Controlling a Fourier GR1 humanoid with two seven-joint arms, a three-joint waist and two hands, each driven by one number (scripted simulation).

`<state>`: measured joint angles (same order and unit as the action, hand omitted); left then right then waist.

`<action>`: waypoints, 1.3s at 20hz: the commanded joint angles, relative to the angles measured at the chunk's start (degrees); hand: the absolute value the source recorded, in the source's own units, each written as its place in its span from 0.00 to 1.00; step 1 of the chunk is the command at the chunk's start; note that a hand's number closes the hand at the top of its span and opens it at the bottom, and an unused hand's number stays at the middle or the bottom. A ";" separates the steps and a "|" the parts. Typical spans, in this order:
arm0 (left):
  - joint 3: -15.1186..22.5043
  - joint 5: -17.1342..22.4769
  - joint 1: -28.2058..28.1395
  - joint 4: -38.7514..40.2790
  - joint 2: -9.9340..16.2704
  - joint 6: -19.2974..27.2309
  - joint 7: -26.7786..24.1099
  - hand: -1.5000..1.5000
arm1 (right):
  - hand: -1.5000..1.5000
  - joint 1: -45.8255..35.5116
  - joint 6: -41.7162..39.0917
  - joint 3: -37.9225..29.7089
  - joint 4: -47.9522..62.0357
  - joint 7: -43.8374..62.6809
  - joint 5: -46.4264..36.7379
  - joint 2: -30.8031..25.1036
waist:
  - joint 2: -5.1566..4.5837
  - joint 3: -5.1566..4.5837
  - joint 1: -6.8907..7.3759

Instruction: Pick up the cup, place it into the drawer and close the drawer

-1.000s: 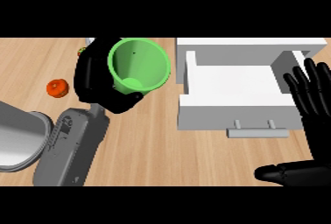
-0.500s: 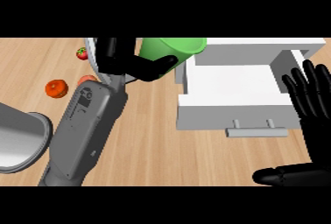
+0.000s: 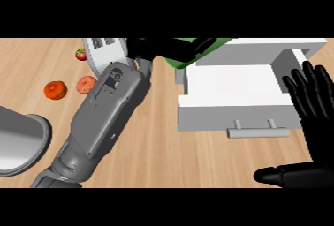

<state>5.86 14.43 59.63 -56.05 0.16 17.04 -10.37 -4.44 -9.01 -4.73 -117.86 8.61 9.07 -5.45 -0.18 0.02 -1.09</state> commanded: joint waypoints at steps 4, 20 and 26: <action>5.36 6.35 7.54 15.06 -0.16 5.39 -7.86 1.00 | 0.00 -3.03 -0.05 -0.79 2.69 0.12 0.56 -0.55 | -0.37 0.01 -1.27; 18.08 17.69 13.99 31.34 -0.16 5.81 -11.67 1.00 | 0.00 -2.07 -0.61 2.66 1.85 -1.92 -0.95 1.38 | -0.98 0.05 -3.83; 25.30 18.39 15.60 32.73 -0.16 9.29 -8.83 1.00 | 0.00 -5.53 -0.47 1.01 4.59 -0.35 0.55 0.37 | -1.07 0.09 -4.71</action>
<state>26.61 32.18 74.88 -24.04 0.00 24.55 -20.32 -8.95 -9.63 -3.73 -114.49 7.73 9.49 -5.09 -1.25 0.09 -5.40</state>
